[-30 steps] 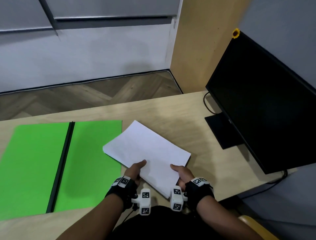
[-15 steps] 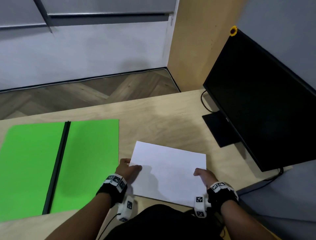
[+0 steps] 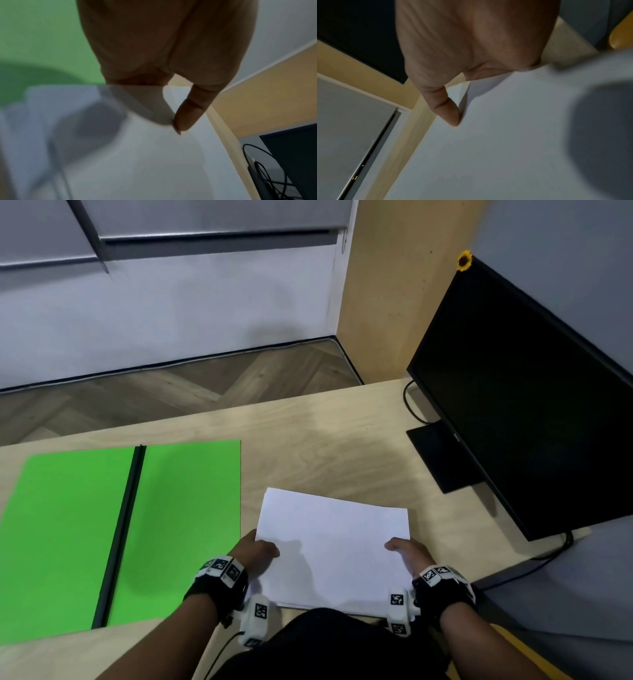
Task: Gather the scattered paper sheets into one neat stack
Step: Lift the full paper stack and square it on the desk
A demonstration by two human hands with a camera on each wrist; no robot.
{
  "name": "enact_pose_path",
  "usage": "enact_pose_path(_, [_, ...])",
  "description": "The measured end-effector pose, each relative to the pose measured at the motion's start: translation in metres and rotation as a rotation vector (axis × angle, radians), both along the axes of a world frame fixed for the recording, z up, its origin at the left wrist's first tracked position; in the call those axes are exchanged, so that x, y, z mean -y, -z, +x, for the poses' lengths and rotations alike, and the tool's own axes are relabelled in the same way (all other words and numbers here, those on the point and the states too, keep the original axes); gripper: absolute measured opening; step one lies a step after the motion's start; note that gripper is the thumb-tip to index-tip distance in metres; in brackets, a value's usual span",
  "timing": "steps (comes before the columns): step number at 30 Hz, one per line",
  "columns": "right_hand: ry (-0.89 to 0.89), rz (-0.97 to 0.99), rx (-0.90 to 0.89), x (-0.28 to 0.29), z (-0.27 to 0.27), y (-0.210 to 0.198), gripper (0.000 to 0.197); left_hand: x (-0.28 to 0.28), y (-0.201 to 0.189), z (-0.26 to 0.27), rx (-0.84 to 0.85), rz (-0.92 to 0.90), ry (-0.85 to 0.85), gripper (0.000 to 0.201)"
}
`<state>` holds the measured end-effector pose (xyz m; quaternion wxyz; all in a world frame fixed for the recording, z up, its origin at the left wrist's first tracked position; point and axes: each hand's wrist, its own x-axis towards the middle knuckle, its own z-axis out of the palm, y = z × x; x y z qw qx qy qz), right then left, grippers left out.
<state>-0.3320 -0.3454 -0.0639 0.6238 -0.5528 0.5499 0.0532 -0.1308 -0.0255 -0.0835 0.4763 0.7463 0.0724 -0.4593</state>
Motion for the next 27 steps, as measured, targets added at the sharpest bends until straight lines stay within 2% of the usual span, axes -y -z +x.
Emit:
enact_pose_path(2, [-0.003, 0.047, 0.051, 0.003, -0.004, 0.009, 0.051, -0.005, 0.016, -0.001, 0.003, -0.089, -0.078, 0.066])
enact_pose_path(4, [0.016, 0.095, 0.108, -0.002, 0.0, -0.01, 0.06, 0.0, -0.018, -0.004, 0.029, -0.154, -0.119, 0.063])
enact_pose_path(9, [0.092, 0.032, 0.427, -0.016, 0.039, -0.106, 0.032, 0.018, -0.111, 0.013, 0.175, -0.335, -0.274, 0.043])
enact_pose_path(12, [0.069, -0.101, 0.533, -0.011, 0.061, -0.132, 0.033, 0.024, -0.128, 0.037, 0.18, -0.361, -0.306, 0.037])
enact_pose_path(16, [-0.018, -0.23, 0.401, -0.007, 0.084, -0.115, 0.037, 0.028, -0.119, 0.059, 0.105, -0.185, -0.131, 0.047])
enact_pose_path(19, [-0.071, -0.274, 0.279, -0.022, 0.088, -0.092, 0.034, 0.034, -0.096, 0.05, 0.237, -0.006, 0.028, 0.05])
enact_pose_path(22, [-0.076, -0.29, 0.191, -0.038, 0.079, -0.085, 0.028, 0.031, -0.072, 0.037, 0.269, 0.039, -0.063, 0.058])
enact_pose_path(27, [-0.099, -0.157, 0.113, -0.034, 0.067, -0.077, 0.036, 0.021, -0.053, 0.019, 0.052, -0.085, -0.15, 0.072])
